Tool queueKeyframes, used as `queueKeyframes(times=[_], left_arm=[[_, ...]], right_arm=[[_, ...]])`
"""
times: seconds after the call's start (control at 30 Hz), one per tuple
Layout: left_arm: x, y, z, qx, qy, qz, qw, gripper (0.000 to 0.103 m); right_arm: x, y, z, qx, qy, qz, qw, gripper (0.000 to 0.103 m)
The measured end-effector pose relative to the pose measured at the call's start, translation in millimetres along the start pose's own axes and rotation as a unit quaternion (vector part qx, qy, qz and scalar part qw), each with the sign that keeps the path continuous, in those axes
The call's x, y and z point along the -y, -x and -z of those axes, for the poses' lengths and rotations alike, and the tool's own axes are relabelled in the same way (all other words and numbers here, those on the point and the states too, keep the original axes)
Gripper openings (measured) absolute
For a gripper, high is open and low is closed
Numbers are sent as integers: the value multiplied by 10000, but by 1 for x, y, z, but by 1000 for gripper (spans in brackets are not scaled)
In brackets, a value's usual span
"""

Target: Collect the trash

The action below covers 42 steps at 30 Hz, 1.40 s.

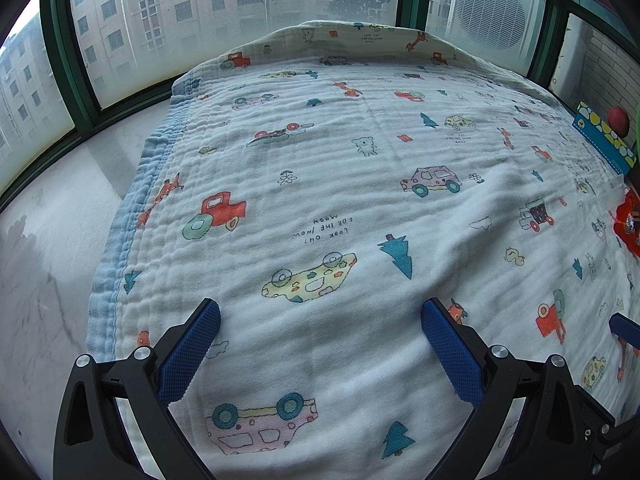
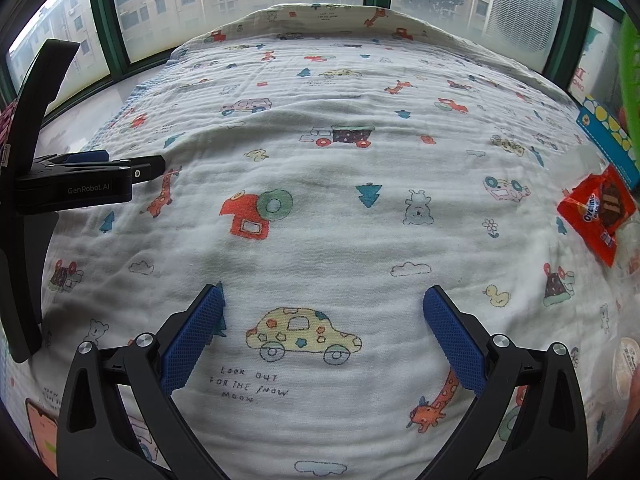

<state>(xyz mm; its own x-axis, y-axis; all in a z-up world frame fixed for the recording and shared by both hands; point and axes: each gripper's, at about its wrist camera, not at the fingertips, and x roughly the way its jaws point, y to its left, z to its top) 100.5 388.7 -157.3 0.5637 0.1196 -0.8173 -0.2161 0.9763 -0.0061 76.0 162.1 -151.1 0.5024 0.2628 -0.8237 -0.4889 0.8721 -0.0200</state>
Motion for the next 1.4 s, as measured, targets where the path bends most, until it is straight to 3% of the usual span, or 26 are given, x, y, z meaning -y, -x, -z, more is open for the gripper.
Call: queueKeyframes(times=[1.4], left_arm=[[0, 0, 0, 0, 3, 0, 10000, 97]], right_arm=[[0, 0, 0, 0, -1, 1, 10000, 99]])
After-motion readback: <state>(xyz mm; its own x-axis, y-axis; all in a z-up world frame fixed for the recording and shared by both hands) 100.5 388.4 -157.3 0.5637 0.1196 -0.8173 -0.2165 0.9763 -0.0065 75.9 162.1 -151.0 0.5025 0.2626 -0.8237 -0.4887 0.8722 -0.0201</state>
